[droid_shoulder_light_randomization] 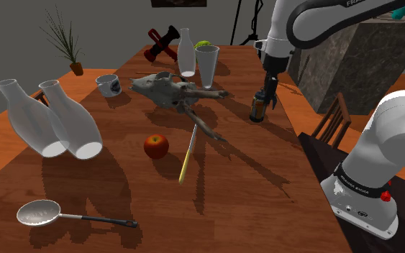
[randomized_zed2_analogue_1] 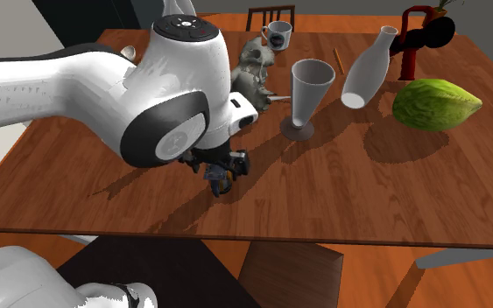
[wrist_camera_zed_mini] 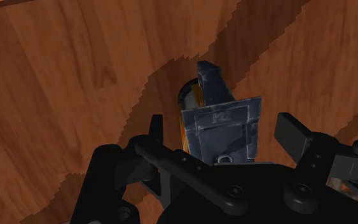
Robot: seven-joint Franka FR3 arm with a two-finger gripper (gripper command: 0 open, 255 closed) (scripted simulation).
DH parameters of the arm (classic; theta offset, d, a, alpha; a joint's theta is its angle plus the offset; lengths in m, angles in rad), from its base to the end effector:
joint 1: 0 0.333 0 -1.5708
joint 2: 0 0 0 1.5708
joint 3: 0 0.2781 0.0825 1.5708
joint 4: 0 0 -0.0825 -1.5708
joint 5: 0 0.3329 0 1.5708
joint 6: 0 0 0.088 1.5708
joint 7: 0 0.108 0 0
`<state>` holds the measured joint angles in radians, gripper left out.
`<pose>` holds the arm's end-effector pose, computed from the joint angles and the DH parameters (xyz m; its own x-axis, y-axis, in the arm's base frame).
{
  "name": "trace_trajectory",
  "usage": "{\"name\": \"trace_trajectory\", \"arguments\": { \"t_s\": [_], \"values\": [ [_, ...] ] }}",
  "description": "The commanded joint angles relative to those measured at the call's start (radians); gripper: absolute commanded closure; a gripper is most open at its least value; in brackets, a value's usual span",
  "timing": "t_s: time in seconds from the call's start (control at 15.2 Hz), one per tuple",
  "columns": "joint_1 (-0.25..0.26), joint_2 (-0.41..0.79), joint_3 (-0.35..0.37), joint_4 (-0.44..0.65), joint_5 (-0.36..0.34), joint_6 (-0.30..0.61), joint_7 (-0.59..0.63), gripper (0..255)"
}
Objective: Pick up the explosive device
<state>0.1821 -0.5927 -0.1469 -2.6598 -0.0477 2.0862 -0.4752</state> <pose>0.3355 0.0110 0.4154 0.8482 0.5287 0.0321 0.5295 -0.8478 -0.0285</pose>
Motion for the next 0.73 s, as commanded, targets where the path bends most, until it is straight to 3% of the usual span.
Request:
{"name": "trace_trajectory", "arguments": {
  "t_s": [0.0, 0.13, 0.2, 0.66],
  "values": [
    [0.002, 0.011, 0.0, -0.015, 0.001, 0.026, 0.001, 0],
    [0.002, 0.011, 0.0, -0.015, 0.001, 0.026, 0.001, 0],
    [0.001, 0.011, -0.001, -0.015, 0.001, 0.027, 0.0, 255],
    [0.001, 0.012, -0.002, -0.015, 0.0, 0.028, -0.001, 255]
  ]
}}
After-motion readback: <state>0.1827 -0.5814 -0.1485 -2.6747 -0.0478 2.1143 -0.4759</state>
